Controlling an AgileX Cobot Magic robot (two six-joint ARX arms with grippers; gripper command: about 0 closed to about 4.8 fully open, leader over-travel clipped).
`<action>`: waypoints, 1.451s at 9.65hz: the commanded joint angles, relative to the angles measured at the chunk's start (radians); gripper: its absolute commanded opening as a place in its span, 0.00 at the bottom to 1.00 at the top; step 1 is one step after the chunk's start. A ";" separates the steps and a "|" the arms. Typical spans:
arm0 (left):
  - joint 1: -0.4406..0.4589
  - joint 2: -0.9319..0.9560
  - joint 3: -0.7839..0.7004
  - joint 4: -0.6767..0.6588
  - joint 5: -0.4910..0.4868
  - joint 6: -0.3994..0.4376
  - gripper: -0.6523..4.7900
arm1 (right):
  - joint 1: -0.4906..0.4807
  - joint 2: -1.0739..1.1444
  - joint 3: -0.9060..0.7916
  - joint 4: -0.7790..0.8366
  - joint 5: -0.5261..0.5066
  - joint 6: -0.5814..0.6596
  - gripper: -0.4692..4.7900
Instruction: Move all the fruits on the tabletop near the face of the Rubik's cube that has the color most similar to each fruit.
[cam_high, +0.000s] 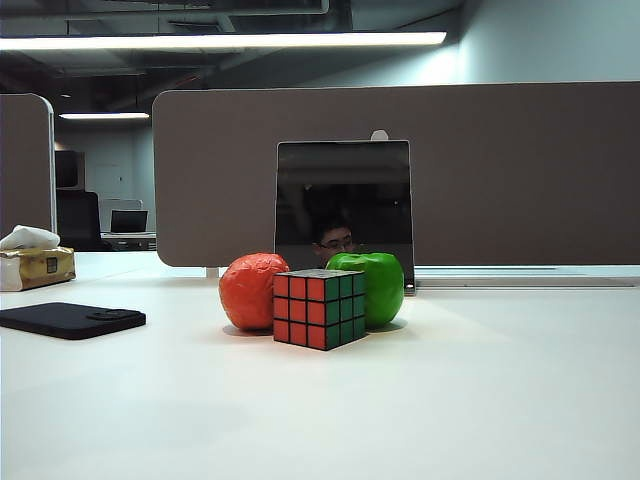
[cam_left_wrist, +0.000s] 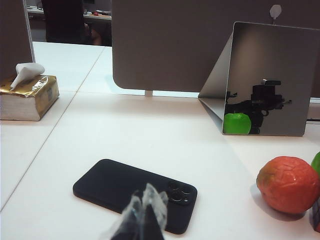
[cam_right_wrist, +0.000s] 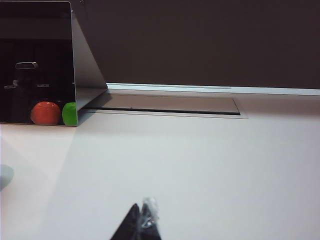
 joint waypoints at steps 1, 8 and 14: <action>0.000 0.001 0.002 0.011 0.003 0.000 0.11 | 0.000 0.000 0.003 0.011 -0.001 0.001 0.09; 0.000 0.001 0.002 0.010 0.002 0.000 0.11 | 0.000 0.000 0.003 0.018 -0.001 0.001 0.09; 0.000 0.002 0.110 -0.051 0.002 0.001 0.11 | 0.000 0.001 0.119 -0.064 0.023 -0.053 0.09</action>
